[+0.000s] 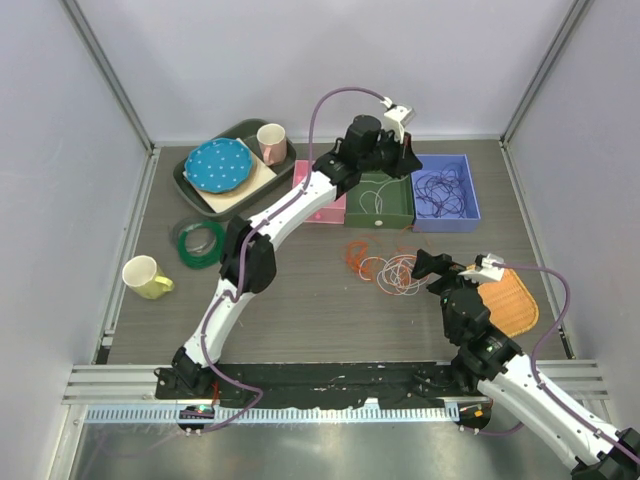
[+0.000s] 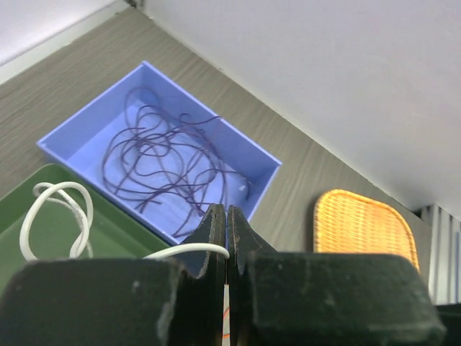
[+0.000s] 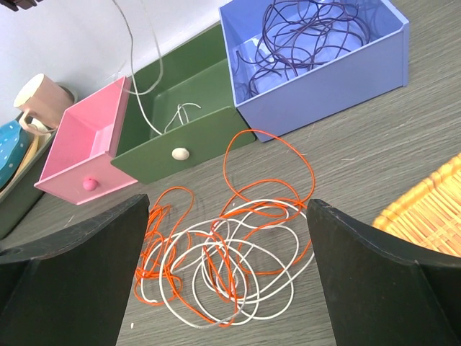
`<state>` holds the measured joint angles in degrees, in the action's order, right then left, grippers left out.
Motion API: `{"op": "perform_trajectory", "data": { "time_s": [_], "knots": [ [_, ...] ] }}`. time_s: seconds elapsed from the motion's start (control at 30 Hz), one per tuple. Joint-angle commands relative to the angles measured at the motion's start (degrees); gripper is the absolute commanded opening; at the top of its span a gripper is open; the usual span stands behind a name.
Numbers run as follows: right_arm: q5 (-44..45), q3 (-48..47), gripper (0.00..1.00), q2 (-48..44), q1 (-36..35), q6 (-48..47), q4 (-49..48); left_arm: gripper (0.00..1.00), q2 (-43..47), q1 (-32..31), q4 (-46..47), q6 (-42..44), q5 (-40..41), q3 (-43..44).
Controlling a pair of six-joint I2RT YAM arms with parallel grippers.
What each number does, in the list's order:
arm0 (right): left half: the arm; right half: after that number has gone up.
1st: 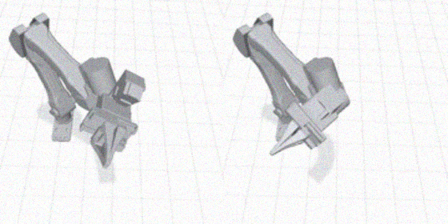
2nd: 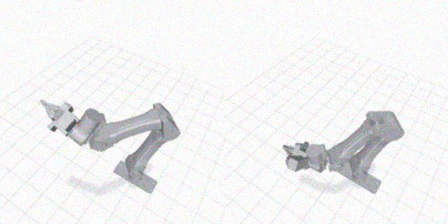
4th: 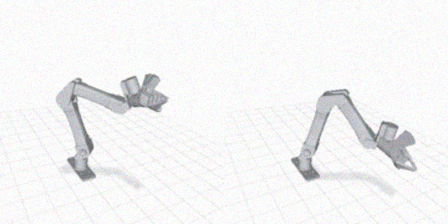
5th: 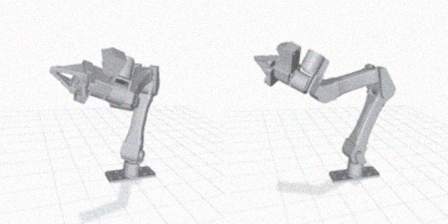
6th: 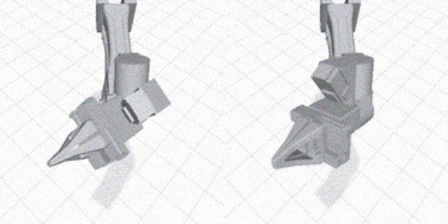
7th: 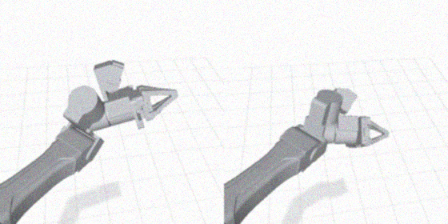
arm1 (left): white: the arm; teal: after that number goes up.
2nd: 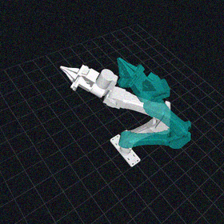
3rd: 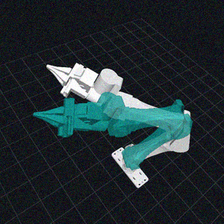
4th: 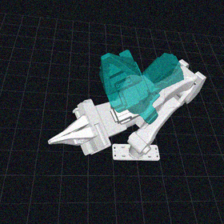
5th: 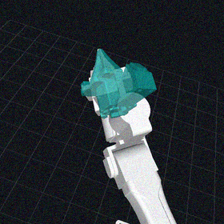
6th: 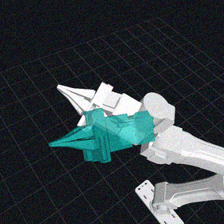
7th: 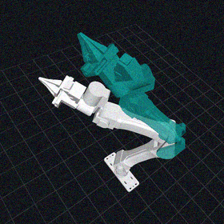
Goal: Untangle the cables
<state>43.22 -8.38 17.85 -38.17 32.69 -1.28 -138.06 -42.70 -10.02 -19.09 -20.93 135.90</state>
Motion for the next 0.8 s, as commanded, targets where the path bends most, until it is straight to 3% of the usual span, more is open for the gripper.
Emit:
{"op": "perform_trajectory", "data": {
  "time_s": [0.0,0.23,0.3,0.33,0.4,0.47,0.53,0.77],
  "knots": [
    [2.74,0.03,0.96,-0.88,-0.06,-0.78,-1.80,0.00,2.18,-0.28,3.96,0.02,-7.55,2.27],
    [2.48,-0.23,0.96,-1.32,-0.06,-0.69,-0.57,0.00,1.48,1.12,3.08,-1.82,-0.62,-1.68],
    [2.83,-0.32,0.96,-1.50,-0.06,-0.69,-0.22,0.08,1.04,2.17,2.82,-3.23,1.06,-1.78],
    [2.83,-0.41,0.96,-1.41,-0.06,-0.61,0.13,0.15,0.69,2.53,2.38,-4.28,0.89,-1.60],
    [2.92,-0.49,0.96,-1.59,-0.06,-0.52,0.49,0.49,0.77,3.41,1.15,-4.73,0.54,-1.60],
    [2.66,-0.58,0.96,-1.50,-0.06,-0.43,0.75,0.95,1.39,3.59,0.44,-4.20,0.19,-2.21],
    [2.31,-0.84,0.97,-1.06,-0.06,-0.52,0.93,1.00,2.09,3.50,-0.78,-3.59,-0.43,-2.56],
    [-7.70,-3.83,0.97,5.08,-0.06,-1.22,0.84,1.00,9.64,1.05,-7.29,0.10,4.56,-5.81]
  ]
}}
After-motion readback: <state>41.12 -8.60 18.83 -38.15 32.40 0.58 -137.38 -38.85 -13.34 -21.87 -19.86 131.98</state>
